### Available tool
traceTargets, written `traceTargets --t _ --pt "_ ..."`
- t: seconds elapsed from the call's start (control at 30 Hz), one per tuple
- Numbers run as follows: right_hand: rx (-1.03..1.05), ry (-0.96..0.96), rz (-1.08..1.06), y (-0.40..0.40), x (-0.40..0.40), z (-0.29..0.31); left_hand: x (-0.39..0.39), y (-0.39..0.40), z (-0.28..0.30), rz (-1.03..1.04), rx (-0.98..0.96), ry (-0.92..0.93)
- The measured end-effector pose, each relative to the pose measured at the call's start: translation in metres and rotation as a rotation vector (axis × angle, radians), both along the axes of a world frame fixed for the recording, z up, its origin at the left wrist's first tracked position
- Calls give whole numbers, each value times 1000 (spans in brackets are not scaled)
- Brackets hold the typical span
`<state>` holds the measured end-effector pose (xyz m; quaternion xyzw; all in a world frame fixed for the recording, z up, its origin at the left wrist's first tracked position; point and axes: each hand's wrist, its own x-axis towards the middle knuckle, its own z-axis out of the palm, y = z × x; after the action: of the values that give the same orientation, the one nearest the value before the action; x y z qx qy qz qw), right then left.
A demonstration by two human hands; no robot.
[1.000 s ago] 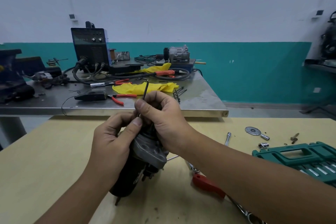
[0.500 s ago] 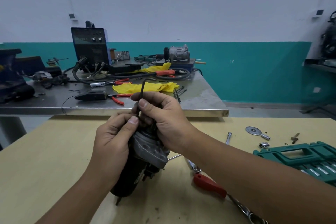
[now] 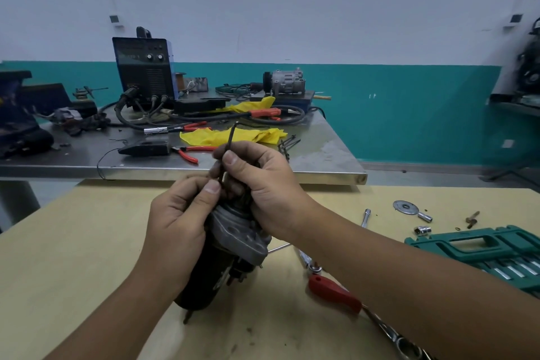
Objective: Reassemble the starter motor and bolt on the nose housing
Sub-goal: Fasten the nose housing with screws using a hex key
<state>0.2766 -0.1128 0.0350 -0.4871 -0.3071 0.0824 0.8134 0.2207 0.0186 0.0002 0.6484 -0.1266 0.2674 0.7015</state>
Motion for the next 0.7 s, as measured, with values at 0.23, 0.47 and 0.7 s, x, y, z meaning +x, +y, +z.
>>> traceTargets --t 0.23,0.47,0.7 --pt "12 -23 -44 -1 -3 0 -1 0 1 18 31 -21" --pt "-7 19 -14 0 -3 2 1 -1 -1 17 -2 -3" --pt "9 -18 -11 0 -3 1 3 1 -3 -8 16 -17"
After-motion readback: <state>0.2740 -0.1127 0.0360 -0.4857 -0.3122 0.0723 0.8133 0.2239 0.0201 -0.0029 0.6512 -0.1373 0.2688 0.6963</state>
